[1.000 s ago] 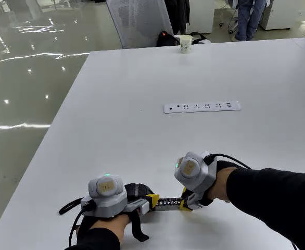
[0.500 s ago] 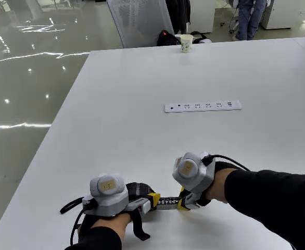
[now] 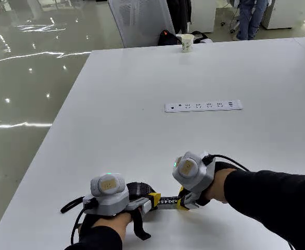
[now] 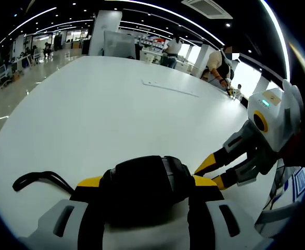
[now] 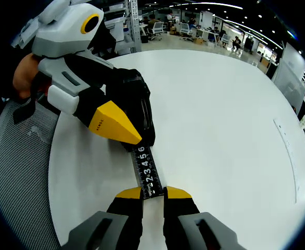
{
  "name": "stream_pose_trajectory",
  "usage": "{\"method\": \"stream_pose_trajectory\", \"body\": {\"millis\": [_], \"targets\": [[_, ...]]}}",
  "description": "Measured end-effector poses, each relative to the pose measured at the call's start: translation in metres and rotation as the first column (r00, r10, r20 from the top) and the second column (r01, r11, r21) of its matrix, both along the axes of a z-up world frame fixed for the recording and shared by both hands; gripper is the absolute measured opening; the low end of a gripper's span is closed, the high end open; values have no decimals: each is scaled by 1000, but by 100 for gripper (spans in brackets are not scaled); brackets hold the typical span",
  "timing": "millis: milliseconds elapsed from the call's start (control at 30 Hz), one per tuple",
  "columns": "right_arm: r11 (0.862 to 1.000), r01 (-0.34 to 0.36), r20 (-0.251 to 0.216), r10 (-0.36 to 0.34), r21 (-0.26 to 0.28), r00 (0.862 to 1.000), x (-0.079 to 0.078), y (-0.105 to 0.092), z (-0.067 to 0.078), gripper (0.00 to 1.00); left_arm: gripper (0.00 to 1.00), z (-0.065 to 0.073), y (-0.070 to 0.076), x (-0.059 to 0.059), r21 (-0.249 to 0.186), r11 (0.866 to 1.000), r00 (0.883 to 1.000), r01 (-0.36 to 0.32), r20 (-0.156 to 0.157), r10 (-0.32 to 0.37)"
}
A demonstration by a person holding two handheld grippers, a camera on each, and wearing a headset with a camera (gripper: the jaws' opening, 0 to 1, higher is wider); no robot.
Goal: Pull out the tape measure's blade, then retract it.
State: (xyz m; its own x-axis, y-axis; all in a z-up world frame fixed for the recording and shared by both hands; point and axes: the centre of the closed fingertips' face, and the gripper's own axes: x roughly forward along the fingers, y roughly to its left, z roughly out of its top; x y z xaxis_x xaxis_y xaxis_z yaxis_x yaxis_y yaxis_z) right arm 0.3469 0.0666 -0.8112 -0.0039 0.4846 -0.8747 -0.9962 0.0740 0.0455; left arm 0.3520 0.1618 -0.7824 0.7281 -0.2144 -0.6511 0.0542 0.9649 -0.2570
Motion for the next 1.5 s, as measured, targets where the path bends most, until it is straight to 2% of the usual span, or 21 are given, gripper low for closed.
{"method": "stream_pose_trajectory", "body": {"millis": [867, 1500], "targets": [[1000, 11, -18, -10, 29, 1000, -1, 17, 0, 11, 59, 1, 0, 0, -9, 1000, 1000, 5, -5, -5], [998, -7, -23, 8, 55, 1000, -5, 33, 2, 11, 59, 2, 2, -1, -14, 1000, 1000, 9, -10, -10]]}}
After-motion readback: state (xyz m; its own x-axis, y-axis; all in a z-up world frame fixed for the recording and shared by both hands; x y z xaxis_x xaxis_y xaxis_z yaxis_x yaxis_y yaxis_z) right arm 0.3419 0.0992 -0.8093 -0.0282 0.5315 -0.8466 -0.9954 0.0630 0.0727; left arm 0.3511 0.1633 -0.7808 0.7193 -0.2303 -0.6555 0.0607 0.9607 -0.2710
